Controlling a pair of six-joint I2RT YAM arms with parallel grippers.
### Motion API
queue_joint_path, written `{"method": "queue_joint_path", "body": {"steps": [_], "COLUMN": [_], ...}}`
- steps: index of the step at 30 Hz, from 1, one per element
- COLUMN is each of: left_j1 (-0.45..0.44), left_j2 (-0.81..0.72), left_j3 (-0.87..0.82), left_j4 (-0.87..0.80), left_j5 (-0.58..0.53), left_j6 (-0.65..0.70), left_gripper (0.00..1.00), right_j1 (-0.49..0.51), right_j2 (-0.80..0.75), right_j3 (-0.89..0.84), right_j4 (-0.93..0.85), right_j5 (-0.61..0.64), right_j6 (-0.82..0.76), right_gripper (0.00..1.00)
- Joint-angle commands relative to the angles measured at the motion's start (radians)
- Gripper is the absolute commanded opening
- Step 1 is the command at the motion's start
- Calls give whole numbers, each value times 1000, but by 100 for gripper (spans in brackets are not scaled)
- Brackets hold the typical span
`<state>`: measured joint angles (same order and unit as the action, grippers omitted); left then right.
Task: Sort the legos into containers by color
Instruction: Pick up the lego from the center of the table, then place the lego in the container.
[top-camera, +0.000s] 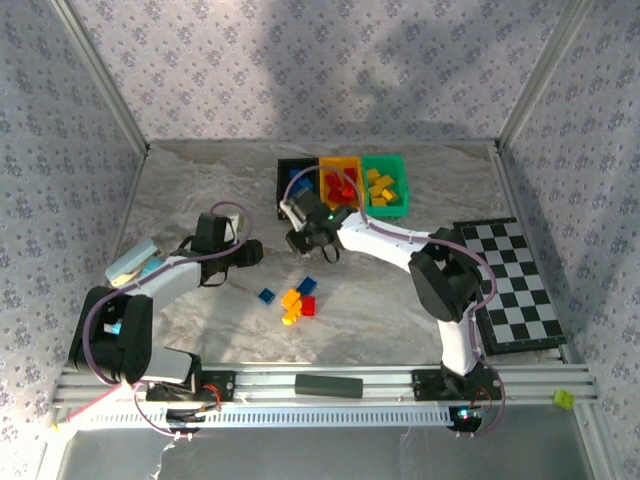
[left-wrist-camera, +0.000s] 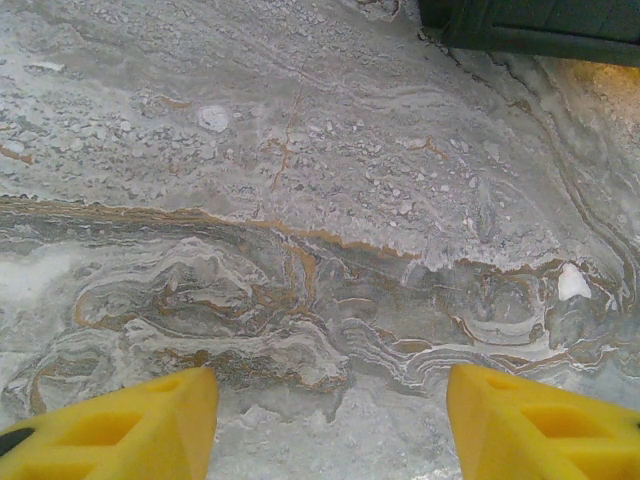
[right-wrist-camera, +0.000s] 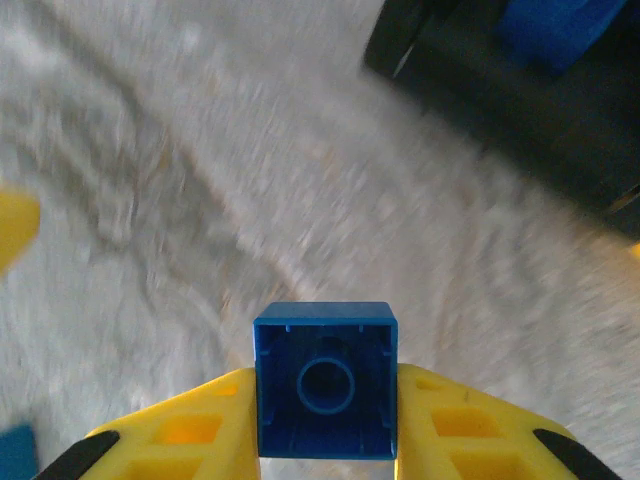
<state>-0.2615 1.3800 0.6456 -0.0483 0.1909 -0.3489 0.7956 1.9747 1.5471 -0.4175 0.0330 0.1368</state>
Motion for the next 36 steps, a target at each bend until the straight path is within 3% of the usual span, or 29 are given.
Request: {"method": "queue_joint_path", "body": {"steps": [1,6,7,10,12,26,36], "left_j1": [8,8,8,8,8,8,7], "left_j2": [-7,-9,-9,-12,-13,-23,-63], "left_j3": [9,10,11,10,11,7,-13], "left_j4": [11,7,8,5,4,7,-24], "left_j5": [9,7,6,11,7,25,65], "left_j6": [10,11,11,11,13,6,-29], "left_gripper": [62,62,62,62,62,62,62], "right_j1": [-72,-157,-168,-179,-175,-148,-143], "right_j2": [68,214,243,305,293,-39,-373], "right_j3": [143,350,397,502,502,81,-380], "right_j4": [-25,-79,-100,-169,-163,21,98], "right_j5": [30,18,12,9,4,-24,27], "right_j6": [-17,-5,-6,-11,-12,29,-7], "right_gripper": [33,35,38,59,62,63,63]}}
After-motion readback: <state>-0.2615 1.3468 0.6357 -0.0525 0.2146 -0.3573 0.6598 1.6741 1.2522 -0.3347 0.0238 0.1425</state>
